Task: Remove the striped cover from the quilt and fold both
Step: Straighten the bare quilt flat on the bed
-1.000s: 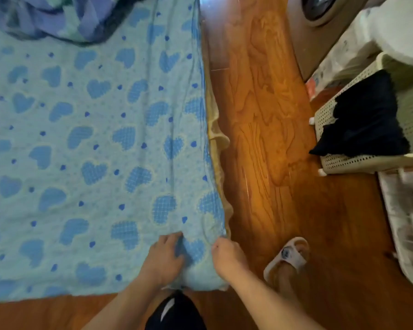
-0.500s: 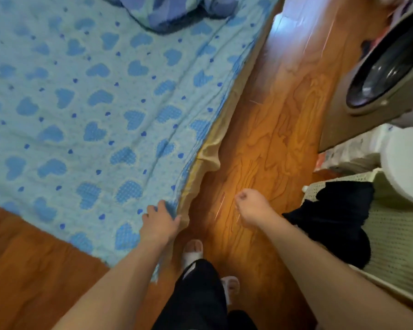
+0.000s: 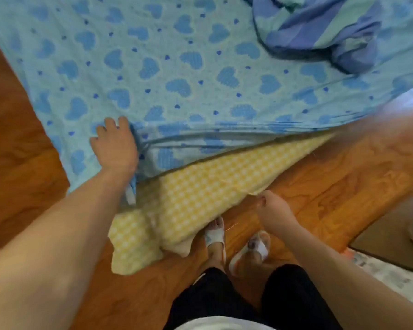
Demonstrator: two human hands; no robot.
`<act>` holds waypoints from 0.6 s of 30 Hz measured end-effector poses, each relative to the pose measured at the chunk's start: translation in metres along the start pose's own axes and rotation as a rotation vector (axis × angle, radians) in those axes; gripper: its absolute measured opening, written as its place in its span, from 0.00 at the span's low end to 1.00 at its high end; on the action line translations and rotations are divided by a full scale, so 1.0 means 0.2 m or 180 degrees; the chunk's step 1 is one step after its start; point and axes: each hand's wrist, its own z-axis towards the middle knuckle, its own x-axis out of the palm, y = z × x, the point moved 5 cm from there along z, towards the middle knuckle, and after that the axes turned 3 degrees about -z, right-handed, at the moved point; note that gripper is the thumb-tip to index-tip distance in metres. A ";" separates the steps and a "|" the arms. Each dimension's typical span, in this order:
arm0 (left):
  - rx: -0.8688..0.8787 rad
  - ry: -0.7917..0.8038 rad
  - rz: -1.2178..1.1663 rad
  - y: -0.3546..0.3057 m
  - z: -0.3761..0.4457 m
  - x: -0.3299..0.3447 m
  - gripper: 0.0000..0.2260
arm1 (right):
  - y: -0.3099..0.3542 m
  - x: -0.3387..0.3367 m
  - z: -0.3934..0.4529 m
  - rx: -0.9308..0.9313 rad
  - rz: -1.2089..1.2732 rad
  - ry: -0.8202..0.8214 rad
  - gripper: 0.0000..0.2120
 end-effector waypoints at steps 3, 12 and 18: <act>0.0108 0.0583 0.0339 -0.03 0.05 0.03 0.19 | 0.21 -0.13 0.13 -0.0612 -0.0392 -0.0245 0.25; -0.3394 0.1985 -0.1548 0.33 -1.29 0.73 0.24 | 0.81 0.05 0.52 -0.2482 -0.2016 -0.0428 0.37; -0.4419 0.0924 -0.2117 0.47 -1.44 0.95 0.07 | 1.02 0.09 0.94 -0.1803 -0.2122 -0.0459 0.40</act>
